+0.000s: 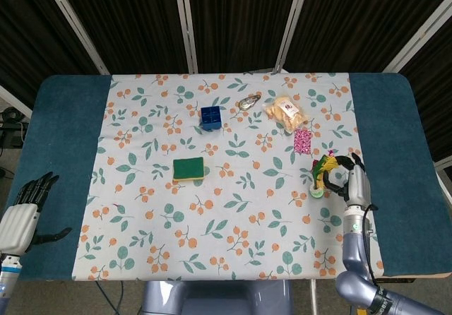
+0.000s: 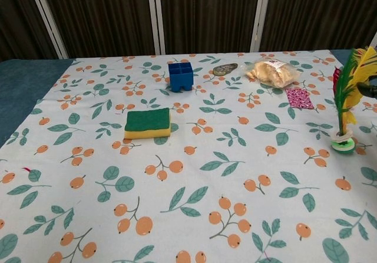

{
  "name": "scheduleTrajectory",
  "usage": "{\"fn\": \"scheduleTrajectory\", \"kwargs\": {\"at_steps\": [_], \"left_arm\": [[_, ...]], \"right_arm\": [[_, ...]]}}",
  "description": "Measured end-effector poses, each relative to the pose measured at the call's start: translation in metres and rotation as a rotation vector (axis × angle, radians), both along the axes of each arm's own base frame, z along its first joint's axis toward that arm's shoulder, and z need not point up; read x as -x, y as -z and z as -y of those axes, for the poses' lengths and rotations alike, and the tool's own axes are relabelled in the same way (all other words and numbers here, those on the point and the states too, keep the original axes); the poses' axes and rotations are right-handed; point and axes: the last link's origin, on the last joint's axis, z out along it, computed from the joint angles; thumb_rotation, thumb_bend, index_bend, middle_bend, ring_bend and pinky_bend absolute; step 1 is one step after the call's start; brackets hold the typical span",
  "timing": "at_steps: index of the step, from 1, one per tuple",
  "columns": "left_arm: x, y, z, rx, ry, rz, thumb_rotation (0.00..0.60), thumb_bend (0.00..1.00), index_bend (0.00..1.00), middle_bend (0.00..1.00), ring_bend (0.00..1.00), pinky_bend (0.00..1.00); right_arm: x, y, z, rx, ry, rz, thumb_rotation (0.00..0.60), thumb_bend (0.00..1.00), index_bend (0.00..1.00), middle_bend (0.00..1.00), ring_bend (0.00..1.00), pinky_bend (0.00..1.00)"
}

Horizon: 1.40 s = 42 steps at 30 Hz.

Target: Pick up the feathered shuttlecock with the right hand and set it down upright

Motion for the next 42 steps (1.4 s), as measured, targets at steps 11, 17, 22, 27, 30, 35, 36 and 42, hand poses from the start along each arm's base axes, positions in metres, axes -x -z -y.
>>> {"fn": "scheduleTrajectory", "kwargs": {"at_steps": [11, 17, 22, 27, 30, 35, 36, 42], "left_arm": [[0.000, 0.001, 0.000, 0.003, -0.002, -0.001, 0.600, 0.11, 0.00, 0.00, 0.00, 0.00], [0.000, 0.001, 0.000, 0.005, -0.004, -0.002, 0.600, 0.12, 0.00, 0.00, 0.00, 0.00], [0.000, 0.001, 0.000, 0.005, -0.003, -0.002, 0.600, 0.12, 0.00, 0.00, 0.00, 0.00], [0.000, 0.001, 0.000, 0.005, -0.005, -0.003, 0.600, 0.12, 0.00, 0.00, 0.00, 0.00], [0.000, 0.001, 0.000, 0.004, -0.004, -0.003, 0.600, 0.12, 0.00, 0.00, 0.00, 0.00], [0.000, 0.000, 0.000, 0.000, -0.001, -0.001, 0.600, 0.11, 0.00, 0.00, 0.00, 0.00], [0.000, 0.000, 0.000, 0.000, -0.001, 0.000, 0.600, 0.11, 0.00, 0.00, 0.00, 0.00], [0.000, -0.001, 0.000, -0.004, 0.002, 0.004, 0.600, 0.12, 0.00, 0.00, 0.00, 0.00]], "right_arm": [[0.003, -0.003, -0.004, 0.011, -0.003, -0.007, 0.600, 0.38, 0.65, 0.29, 0.00, 0.00], [0.002, -0.009, -0.004, 0.022, -0.008, -0.011, 0.600, 0.38, 0.64, 0.29, 0.00, 0.00], [0.007, -0.010, -0.006, 0.011, 0.007, -0.019, 0.600, 0.38, 0.64, 0.28, 0.00, 0.00], [0.010, -0.010, -0.009, -0.005, 0.015, -0.036, 0.600, 0.38, 0.56, 0.23, 0.00, 0.00], [0.012, -0.009, -0.012, -0.021, 0.025, -0.041, 0.600, 0.37, 0.45, 0.16, 0.00, 0.00], [0.016, -0.010, -0.015, -0.053, 0.030, -0.075, 0.600, 0.31, 0.15, 0.00, 0.00, 0.00], [0.017, -0.011, -0.015, -0.059, 0.032, -0.081, 0.600, 0.30, 0.11, 0.00, 0.00, 0.00], [0.019, -0.027, -0.014, -0.059, 0.022, -0.145, 0.600, 0.26, 0.07, 0.00, 0.00, 0.00]]}}
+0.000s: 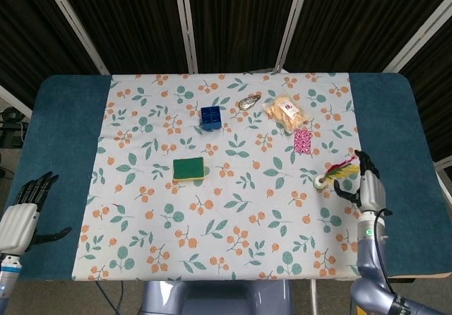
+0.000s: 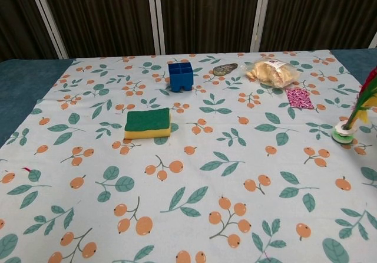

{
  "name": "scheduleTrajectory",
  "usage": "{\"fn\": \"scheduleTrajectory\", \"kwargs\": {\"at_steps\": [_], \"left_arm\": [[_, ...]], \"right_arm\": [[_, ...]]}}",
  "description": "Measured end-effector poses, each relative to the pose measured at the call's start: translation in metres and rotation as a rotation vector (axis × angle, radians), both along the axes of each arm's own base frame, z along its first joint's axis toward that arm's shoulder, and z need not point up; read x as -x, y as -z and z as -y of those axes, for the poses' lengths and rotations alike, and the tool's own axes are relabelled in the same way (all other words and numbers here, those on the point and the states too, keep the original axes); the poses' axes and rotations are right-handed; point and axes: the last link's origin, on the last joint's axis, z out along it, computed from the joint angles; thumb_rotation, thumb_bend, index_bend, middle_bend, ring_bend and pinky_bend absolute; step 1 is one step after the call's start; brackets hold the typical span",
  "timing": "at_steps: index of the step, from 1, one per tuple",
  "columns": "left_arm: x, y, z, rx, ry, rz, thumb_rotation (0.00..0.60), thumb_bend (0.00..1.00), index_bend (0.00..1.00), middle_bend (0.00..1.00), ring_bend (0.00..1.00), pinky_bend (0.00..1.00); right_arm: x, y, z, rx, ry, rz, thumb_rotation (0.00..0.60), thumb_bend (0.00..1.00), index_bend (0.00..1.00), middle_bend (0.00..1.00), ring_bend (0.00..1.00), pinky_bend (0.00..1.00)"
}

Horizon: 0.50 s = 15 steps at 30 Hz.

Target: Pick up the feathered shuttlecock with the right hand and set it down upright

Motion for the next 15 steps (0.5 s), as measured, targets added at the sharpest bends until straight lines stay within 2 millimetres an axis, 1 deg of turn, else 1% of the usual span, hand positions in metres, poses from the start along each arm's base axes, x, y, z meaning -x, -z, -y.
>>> {"fn": "scheduleTrajectory", "kwargs": {"at_steps": [3, 6, 8, 11, 15], "left_arm": [[0.000, -0.001, 0.000, 0.001, 0.002, 0.003, 0.600, 0.12, 0.00, 0.00, 0.00, 0.00], [0.000, -0.002, 0.000, 0.000, 0.012, -0.008, 0.600, 0.12, 0.00, 0.00, 0.00, 0.00], [0.001, -0.002, 0.000, 0.003, 0.016, -0.025, 0.600, 0.12, 0.00, 0.00, 0.00, 0.00], [0.002, -0.002, 0.000, 0.020, 0.024, -0.064, 0.600, 0.12, 0.00, 0.00, 0.00, 0.00], [0.003, -0.003, -0.001, 0.024, 0.055, -0.129, 0.600, 0.11, 0.00, 0.00, 0.00, 0.00]], "right_arm": [[0.003, -0.014, -0.001, 0.014, -0.015, -0.049, 0.600, 0.25, 0.07, 0.00, 0.00, 0.00], [0.010, -0.035, -0.007, 0.030, -0.037, -0.138, 0.600, 0.23, 0.07, 0.00, 0.00, 0.00], [0.017, -0.051, -0.017, 0.031, -0.064, -0.217, 0.600, 0.22, 0.07, 0.00, 0.00, 0.00], [0.026, -0.067, -0.035, 0.015, -0.120, -0.344, 0.600, 0.20, 0.07, 0.00, 0.00, 0.00], [0.037, -0.080, -0.065, -0.032, -0.214, -0.502, 0.600, 0.19, 0.07, 0.00, 0.00, 0.00]]}}
